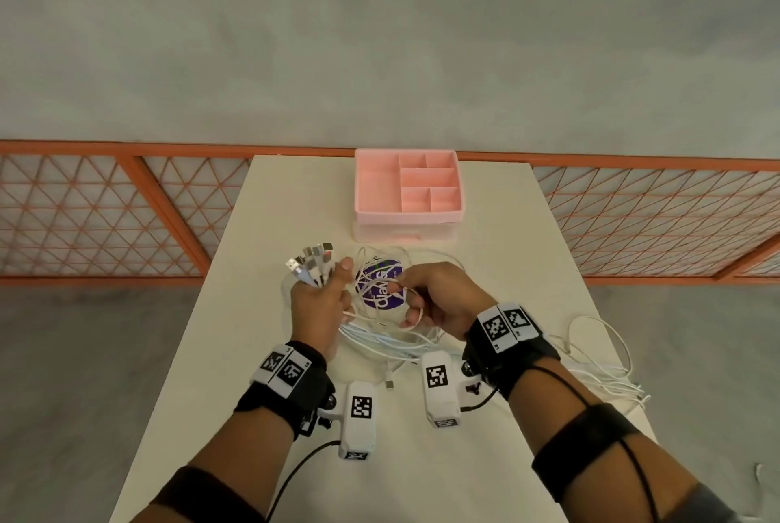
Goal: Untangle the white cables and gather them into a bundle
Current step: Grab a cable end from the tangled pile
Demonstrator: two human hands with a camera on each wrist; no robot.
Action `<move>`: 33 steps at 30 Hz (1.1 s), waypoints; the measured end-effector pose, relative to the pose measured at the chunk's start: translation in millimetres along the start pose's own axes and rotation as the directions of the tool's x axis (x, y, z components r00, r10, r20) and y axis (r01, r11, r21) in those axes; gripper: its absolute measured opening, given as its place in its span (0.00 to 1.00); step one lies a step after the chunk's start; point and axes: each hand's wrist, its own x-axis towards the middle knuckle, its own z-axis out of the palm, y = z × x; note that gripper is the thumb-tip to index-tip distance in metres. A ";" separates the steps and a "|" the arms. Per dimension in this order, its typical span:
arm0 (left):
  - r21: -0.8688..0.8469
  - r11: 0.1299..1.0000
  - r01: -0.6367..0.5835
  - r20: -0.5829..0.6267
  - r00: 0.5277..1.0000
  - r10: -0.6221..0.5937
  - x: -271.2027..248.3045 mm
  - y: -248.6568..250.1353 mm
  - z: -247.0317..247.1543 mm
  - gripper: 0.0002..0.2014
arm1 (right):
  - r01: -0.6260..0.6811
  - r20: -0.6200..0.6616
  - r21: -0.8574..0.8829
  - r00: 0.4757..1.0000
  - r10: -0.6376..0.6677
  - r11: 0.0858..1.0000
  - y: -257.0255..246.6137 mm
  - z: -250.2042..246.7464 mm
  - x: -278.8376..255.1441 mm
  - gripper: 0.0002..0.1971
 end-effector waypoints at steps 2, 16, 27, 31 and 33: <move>-0.003 1.000 0.026 0.042 0.999 -0.026 4.6 0.5 -4.9 0.19 | 0.081 0.040 0.056 0.996 -0.083 0.995 -2.3 -4.3 -3.3 0.10; 0.246 0.966 0.081 0.157 0.980 -0.122 3.0 -7.4 -6.5 0.07 | 0.149 -0.286 0.058 0.950 -0.127 0.987 -6.0 -26.5 -1.5 0.08; 0.317 0.947 0.045 0.182 0.977 -0.108 0.3 -6.4 7.0 0.10 | 0.349 0.179 -0.822 0.909 -0.377 0.450 15.6 2.6 6.8 0.17; 0.180 0.980 0.089 0.211 0.969 -0.127 1.7 -0.6 -4.4 0.15 | 0.422 -0.119 -0.482 0.837 -0.534 0.768 -0.9 -13.8 6.9 0.10; 0.147 0.983 0.111 0.200 0.970 -0.140 2.8 -1.4 -8.4 0.13 | 0.541 -0.360 -0.240 0.722 -0.591 0.806 -17.2 -24.7 3.1 0.15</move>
